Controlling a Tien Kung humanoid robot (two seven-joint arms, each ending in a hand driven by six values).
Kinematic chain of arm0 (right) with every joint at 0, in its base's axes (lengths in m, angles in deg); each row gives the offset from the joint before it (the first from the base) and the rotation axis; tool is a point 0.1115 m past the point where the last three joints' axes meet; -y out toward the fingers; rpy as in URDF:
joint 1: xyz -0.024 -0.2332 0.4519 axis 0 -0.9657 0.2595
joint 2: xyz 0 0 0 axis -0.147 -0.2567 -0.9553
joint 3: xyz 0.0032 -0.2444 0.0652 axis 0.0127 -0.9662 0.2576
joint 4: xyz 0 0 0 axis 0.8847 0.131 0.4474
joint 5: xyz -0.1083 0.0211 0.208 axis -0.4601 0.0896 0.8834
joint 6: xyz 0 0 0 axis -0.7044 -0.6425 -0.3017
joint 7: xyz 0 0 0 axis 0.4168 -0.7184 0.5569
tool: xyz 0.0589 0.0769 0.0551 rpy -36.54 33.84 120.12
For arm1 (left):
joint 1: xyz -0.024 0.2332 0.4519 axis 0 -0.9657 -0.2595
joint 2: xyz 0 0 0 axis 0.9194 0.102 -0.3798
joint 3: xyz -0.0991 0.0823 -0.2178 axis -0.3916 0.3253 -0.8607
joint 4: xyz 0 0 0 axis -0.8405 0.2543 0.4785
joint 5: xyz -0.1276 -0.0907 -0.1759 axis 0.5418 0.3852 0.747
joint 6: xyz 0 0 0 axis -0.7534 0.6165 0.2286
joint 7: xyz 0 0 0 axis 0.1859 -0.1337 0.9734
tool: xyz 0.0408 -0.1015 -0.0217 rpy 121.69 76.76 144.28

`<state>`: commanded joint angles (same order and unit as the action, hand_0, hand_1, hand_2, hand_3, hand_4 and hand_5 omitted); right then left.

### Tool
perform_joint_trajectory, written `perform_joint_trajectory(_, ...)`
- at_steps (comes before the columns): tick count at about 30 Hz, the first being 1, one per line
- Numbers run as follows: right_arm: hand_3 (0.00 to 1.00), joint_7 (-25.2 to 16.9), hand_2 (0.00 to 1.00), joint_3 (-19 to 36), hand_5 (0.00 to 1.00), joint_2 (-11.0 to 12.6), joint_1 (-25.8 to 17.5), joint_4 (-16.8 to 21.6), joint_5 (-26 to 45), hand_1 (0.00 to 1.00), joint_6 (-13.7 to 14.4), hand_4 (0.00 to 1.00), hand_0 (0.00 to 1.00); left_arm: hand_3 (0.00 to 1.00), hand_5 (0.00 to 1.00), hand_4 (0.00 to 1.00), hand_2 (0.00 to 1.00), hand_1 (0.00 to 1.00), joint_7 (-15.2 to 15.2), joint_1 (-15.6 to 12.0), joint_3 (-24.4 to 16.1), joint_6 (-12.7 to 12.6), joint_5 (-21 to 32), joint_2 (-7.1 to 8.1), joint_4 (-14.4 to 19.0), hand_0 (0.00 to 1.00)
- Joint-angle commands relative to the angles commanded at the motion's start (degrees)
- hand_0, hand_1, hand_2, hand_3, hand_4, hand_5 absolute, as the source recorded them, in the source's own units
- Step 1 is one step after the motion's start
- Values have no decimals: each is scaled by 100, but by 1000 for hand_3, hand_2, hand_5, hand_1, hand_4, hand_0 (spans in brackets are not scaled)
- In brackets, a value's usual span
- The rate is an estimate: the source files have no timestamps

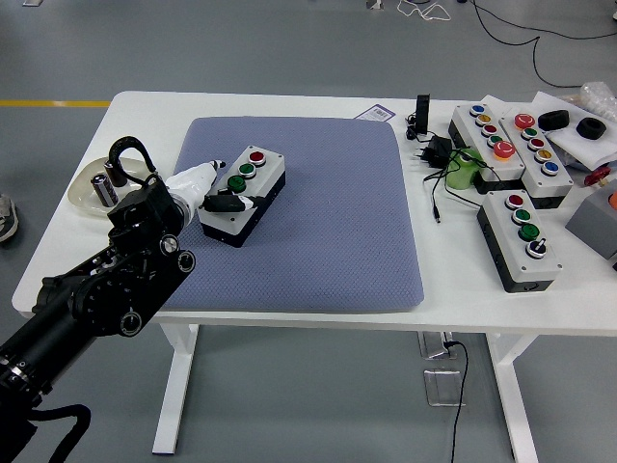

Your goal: Pick up the button,place it on the desk,press the button,press the button

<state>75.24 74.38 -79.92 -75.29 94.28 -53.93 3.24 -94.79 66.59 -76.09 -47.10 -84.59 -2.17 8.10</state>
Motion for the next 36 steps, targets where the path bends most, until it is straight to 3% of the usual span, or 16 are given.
perform_joint_trajectory(7, 634, -2, 563, -4, 245, 3, -6, -1, -4, 538, -2, 225, 632, 998, 769, 998, 998, 998, -336, 98, 289, 58, -57, -76, -211, 995)
perform_joint_trajectory(8, 634, -2, 562, -5, 244, 3, -6, -1, -4, 539, -2, 225, 632, 998, 582, 998, 998, 998, -368, 107, 320, 50, -73, -80, -215, 909)
perform_joint_trajectory(13, 634, -4, 562, -9, 244, 6, -8, -2, -1, 539, -4, 225, 632, 998, 582, 998, 998, 998, -398, 143, 490, -73, -354, -74, -181, 909)
perform_joint_trajectory(14, 634, -4, 562, -5, 245, 6, -6, -2, -5, 538, -4, 225, 632, 864, 210, 880, 897, 834, -398, 154, 546, -183, -509, -72, -176, 740)
perform_joint_trajectory(19, 634, -4, 562, -1, 245, 5, -5, -3, -3, 538, -3, 225, 632, 864, 210, 880, 897, 834, -398, 169, 644, -505, -1032, -65, -141, 740)
perform_joint_trajectory(20, 634, -4, 561, 2, 244, 6, -6, -4, -5, 538, -3, 224, 631, 696, 77, 742, 713, 704, -398, 169, 656, -491, -1089, -63, -115, 626)
perform_joint_trajectory(28, 634, -3, 561, 4, 246, 9, -6, -8, -8, 538, -1, 224, 632, 686, 52, 711, 700, 695, -398, 194, 719, -260, -899, -92, -175, 613)
perform_joint_trajectory(36, 633, -3, 558, 3, 244, 13, -9, -11, -11, 538, 3, 224, 631, 707, 67, 712, 715, 712, -398, 208, 762, -253, -822, -122, -320, 618)
